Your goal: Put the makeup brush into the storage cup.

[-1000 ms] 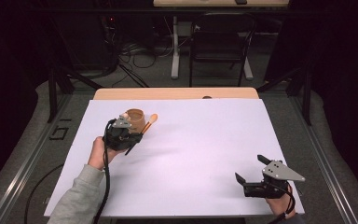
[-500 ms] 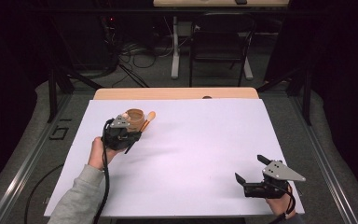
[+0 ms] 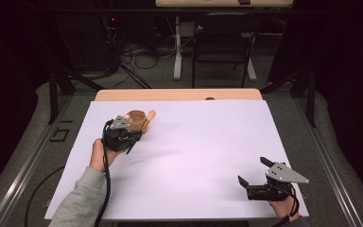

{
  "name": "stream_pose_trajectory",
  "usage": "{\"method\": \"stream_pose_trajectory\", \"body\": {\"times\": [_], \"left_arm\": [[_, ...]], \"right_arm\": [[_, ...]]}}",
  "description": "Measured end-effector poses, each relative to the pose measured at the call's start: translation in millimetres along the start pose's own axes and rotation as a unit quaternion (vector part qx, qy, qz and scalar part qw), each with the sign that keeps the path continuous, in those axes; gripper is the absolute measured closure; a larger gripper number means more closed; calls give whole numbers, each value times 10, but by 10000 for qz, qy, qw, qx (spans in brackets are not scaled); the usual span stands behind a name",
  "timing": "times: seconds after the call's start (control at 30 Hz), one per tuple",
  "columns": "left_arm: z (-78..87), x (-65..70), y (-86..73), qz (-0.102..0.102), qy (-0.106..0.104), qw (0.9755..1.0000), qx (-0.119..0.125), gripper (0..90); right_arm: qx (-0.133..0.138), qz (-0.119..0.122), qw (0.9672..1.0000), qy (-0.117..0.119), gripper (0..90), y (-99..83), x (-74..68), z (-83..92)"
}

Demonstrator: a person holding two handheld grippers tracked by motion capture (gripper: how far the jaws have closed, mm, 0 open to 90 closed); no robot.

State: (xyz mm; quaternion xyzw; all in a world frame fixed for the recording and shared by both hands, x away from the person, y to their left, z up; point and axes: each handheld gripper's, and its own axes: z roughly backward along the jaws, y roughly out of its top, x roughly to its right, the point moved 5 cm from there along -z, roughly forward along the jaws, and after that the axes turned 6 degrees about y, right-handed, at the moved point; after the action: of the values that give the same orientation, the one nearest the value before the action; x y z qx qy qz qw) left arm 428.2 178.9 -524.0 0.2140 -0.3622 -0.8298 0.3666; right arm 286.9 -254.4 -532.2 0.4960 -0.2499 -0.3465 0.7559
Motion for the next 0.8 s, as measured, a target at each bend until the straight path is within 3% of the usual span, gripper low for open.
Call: {"method": "stream_pose_trajectory", "body": {"times": [0.8], "left_arm": [[24, -51, 22, 146, 205, 9993, 266, 781]], "right_arm": [[8, -2, 10000, -6, 0, -1, 1, -6]]}}
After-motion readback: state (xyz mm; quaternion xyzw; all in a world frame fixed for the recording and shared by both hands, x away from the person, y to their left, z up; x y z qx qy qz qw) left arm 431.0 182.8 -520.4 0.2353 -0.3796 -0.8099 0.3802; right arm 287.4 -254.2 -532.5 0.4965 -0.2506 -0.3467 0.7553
